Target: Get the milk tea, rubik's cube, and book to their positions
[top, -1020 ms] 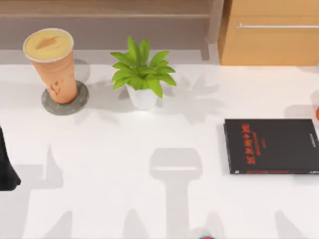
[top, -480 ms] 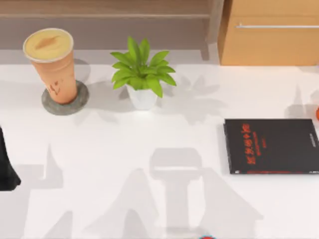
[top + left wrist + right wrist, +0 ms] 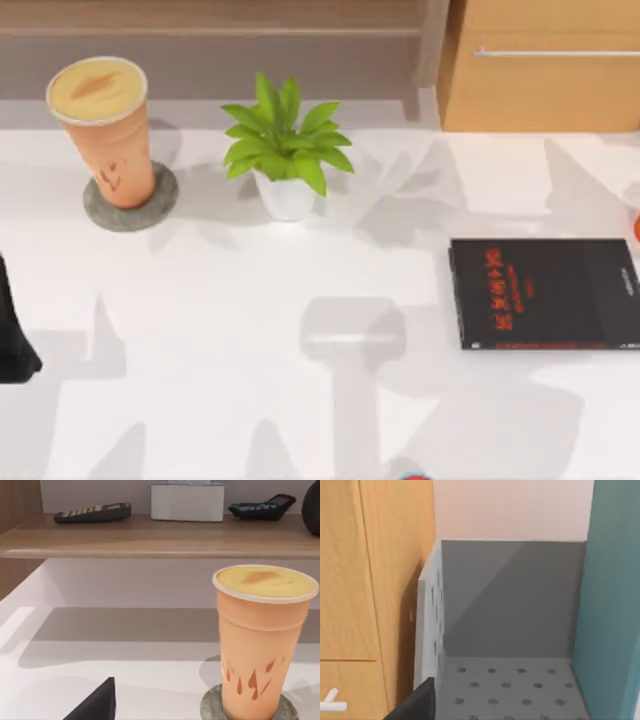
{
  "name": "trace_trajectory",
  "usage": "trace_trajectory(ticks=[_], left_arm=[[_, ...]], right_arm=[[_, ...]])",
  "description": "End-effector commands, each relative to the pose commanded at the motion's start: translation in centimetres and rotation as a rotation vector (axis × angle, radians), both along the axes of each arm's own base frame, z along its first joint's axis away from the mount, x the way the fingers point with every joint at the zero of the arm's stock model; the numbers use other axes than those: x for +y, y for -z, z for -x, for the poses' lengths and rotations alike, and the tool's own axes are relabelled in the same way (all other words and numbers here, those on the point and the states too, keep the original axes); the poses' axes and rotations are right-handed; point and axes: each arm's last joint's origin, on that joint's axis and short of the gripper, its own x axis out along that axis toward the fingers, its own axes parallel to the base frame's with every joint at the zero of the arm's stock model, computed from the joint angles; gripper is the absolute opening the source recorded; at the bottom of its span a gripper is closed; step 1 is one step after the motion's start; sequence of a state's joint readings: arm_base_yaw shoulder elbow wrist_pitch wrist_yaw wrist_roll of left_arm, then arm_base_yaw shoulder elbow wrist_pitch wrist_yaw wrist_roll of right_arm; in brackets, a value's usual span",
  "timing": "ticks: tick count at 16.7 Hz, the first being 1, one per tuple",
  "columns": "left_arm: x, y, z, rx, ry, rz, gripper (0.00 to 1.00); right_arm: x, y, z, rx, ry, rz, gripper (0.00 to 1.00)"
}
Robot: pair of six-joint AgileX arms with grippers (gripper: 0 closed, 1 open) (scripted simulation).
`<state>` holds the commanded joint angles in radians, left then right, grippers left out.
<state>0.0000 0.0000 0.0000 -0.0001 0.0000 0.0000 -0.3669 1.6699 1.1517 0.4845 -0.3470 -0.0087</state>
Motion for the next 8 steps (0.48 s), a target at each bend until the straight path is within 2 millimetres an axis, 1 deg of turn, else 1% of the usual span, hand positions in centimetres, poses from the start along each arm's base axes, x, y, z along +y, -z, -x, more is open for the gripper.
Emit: trace_trajectory(ticks=[2, 4, 6, 8], left_arm=[[0.0, 0.0, 0.0, 0.000, 0.000, 0.000, 1.00], [0.0, 0.0, 0.0, 0.000, 0.000, 0.000, 1.00], [0.0, 0.0, 0.0, 0.000, 0.000, 0.000, 1.00], [0.0, 0.0, 0.0, 0.000, 0.000, 0.000, 1.00]], right_arm=[[-2.5, 1.7, -2.8, 0.000, 0.002, -0.001, 1.00], [-4.5, 3.1, -4.7, -0.010, 0.003, 0.003, 1.00], [-5.8, 3.8, -5.8, -0.023, 0.004, 0.008, 1.00], [-6.4, 4.1, -6.2, -0.032, 0.004, 0.012, 1.00]])
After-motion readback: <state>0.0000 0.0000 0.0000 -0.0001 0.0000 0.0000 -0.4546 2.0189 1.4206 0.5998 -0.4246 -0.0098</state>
